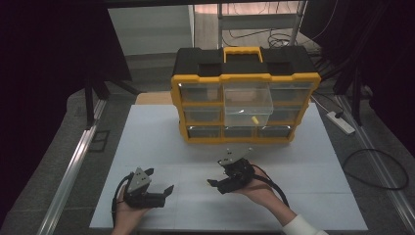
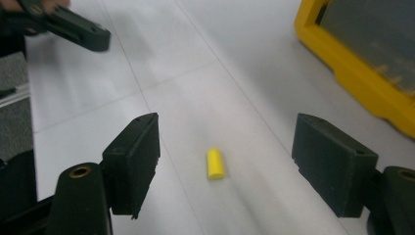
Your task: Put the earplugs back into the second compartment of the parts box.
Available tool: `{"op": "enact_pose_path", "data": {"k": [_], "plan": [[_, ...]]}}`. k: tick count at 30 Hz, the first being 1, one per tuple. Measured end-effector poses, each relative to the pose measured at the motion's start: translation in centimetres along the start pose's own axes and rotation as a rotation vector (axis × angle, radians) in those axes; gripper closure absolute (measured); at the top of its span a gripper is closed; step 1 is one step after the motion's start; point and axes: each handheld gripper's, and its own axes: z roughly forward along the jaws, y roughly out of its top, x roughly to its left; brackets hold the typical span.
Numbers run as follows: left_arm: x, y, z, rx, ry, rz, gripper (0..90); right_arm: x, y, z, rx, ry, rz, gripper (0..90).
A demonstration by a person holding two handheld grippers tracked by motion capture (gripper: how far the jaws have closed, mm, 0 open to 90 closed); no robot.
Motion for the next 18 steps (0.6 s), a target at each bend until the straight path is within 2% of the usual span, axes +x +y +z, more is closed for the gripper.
{"op": "enact_pose_path", "data": {"k": [3,18], "plan": [[0.0,0.0,0.0,0.001,-0.001,-0.002,6.1,0.0,-0.3,1.2,0.044,-0.009,-0.007,26.4],[0.0,0.0,0.1,0.004,-0.006,0.001,6.1,0.2,-1.2,4.8,0.165,-0.009,-0.016,27.1]]}}
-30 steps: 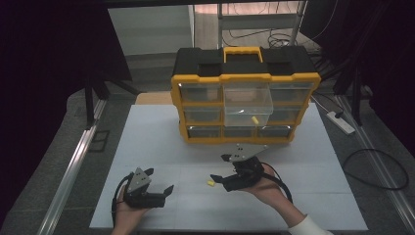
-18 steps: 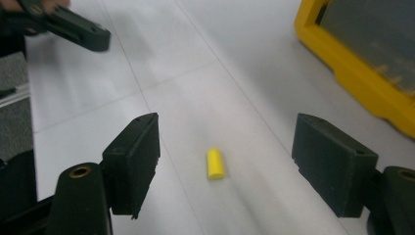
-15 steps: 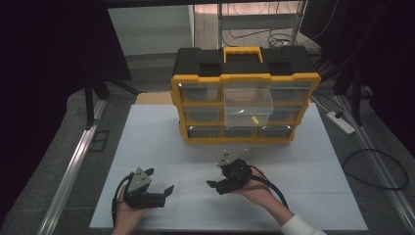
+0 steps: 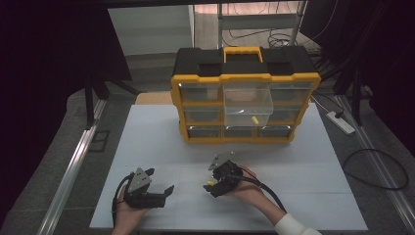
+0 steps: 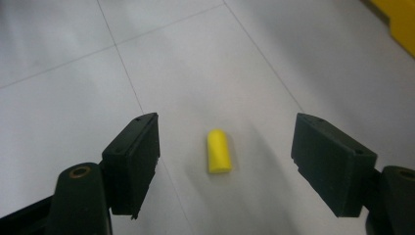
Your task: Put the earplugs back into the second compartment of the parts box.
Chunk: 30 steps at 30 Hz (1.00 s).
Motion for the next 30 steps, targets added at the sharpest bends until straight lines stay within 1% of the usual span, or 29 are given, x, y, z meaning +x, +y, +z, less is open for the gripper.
{"op": "enact_pose_path", "data": {"k": [5,8,10,13,16,18,20,22,25,27,28,30], "plan": [[0.0,0.0,0.0,0.000,-0.001,0.000,6.1,0.1,-0.2,0.8,0.025,-0.002,-0.013,29.1],[0.0,0.0,0.0,0.003,-0.004,0.001,6.2,0.2,-0.4,1.0,0.033,0.005,-0.014,33.3],[0.0,0.0,0.0,0.005,-0.005,0.002,6.2,0.3,-0.4,1.1,0.039,0.006,-0.013,37.9],[0.0,0.0,0.0,0.000,-0.005,0.000,6.3,0.2,-0.5,1.2,0.047,0.013,-0.023,47.7],[0.0,0.0,0.0,0.002,-0.005,0.000,6.3,0.2,-0.5,1.2,0.049,0.015,-0.031,53.5],[0.0,0.0,0.0,0.002,-0.005,0.000,6.3,0.2,-0.5,1.1,0.046,0.022,-0.032,61.4],[0.0,0.0,0.0,0.001,-0.004,0.002,6.4,0.2,-0.5,1.1,0.045,0.029,-0.035,72.5],[0.0,0.0,0.0,0.001,-0.004,0.002,6.3,0.2,-0.5,1.0,0.046,0.027,-0.038,79.4],[0.0,0.0,0.0,0.001,-0.005,0.001,6.3,0.1,-0.5,0.9,0.044,0.027,-0.037,79.9],[0.1,0.0,-0.1,-0.001,-0.004,0.000,6.4,0.0,-0.4,0.5,0.021,0.038,-0.021,80.1],[0.1,0.0,-0.1,-0.001,-0.004,0.000,6.4,0.0,-0.4,0.5,0.021,0.038,-0.021,80.1],[0.1,0.0,0.0,-0.001,-0.004,0.000,6.4,0.0,-0.2,-0.1,-0.006,0.038,-0.015,80.1]]}}
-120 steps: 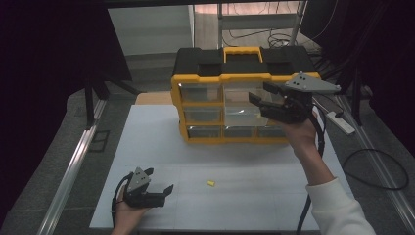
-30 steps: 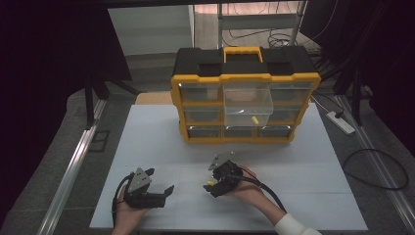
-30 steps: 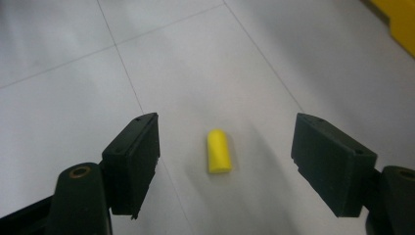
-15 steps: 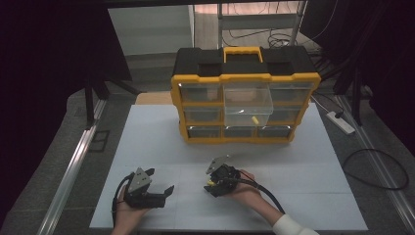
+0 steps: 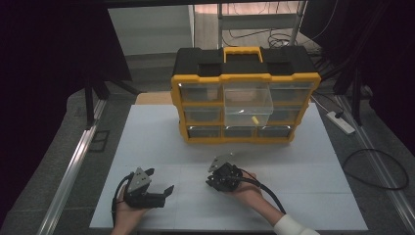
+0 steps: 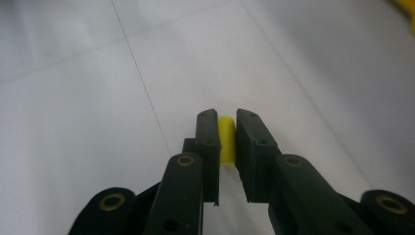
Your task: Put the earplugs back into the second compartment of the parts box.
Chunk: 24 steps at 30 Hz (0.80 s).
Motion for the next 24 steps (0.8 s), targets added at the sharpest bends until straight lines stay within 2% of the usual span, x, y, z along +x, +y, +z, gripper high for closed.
{"op": "enact_pose_path", "data": {"k": [9,11,12,14,17,18,24], "plan": [[0.0,0.0,0.0,-0.001,0.002,0.003,6.4,-0.2,0.6,-4.2,-0.188,0.001,0.039,80.1],[0.0,0.0,0.0,-0.001,0.002,0.002,6.4,-0.2,0.7,-4.7,-0.209,-0.002,0.040,80.1],[0.0,0.0,0.0,0.001,0.002,0.003,6.4,-0.3,0.8,-5.7,-0.247,-0.003,0.047,80.1],[0.0,0.0,0.0,0.002,0.002,0.003,6.4,-0.3,0.8,-6.0,-0.254,-0.005,0.050,80.1],[0.0,0.0,0.0,0.001,0.002,0.002,6.4,-0.3,0.9,-7.4,-0.302,-0.014,0.059,80.1],[0.0,0.0,0.0,0.000,0.002,0.001,6.4,-0.4,0.9,-8.1,-0.334,-0.020,0.067,80.1],[0.0,0.0,0.0,0.001,0.002,0.002,6.4,-0.5,1.1,-9.8,-0.392,-0.020,0.082,80.1]]}}
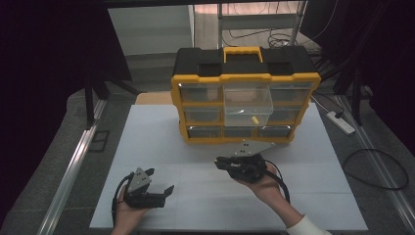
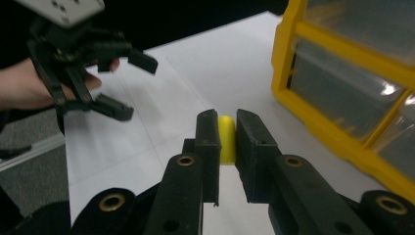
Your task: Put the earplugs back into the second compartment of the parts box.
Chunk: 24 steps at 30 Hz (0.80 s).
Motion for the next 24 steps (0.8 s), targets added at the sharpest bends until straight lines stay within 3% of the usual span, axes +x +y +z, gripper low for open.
{"op": "enact_pose_path", "data": {"k": [7,24], "plan": [[0.0,0.0,0.0,0.001,0.000,0.000,6.4,0.0,1.0,-1.6,-0.063,-0.011,0.004,80.1],[0.0,0.0,0.0,0.002,0.000,-0.002,6.5,-0.2,2.5,-4.6,-0.158,-0.049,0.002,80.1]]}}
